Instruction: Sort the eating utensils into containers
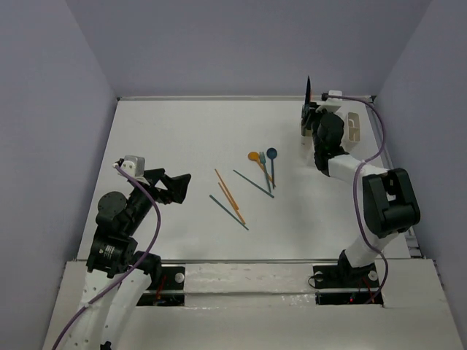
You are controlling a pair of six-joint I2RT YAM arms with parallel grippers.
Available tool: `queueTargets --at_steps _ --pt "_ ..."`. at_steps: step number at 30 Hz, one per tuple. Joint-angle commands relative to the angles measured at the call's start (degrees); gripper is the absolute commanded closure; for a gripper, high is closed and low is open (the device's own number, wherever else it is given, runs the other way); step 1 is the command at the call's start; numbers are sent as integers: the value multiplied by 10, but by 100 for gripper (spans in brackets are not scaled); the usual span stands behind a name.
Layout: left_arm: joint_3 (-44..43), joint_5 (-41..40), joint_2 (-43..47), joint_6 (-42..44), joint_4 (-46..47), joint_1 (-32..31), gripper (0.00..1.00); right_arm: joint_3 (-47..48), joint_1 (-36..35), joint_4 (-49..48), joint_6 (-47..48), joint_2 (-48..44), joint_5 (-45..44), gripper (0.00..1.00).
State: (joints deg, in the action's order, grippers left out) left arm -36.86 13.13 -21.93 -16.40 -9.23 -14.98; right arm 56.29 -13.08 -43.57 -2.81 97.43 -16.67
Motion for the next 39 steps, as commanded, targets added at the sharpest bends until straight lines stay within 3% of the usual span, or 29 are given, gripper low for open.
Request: queueTargets --at_steps 1,4,8,17,28,39 --pt "0 8 8 1 28 2 1 2 3 -6 -20 -57 18 55" --pt "0 8 8 1 28 2 1 3 3 42 -47 -95 63 59" --pt "0 10 6 1 29 2 1 35 -24 204 -59 -116 91 62" --pt "0 10 8 0 29 2 1 137 -132 475 -94 -37 124 67" --pt "2 16 8 0 29 2 1 145 -148 533 -135 48 143 81" --pt "2 17 5 1 31 2 1 166 -153 543 -135 104 155 72"
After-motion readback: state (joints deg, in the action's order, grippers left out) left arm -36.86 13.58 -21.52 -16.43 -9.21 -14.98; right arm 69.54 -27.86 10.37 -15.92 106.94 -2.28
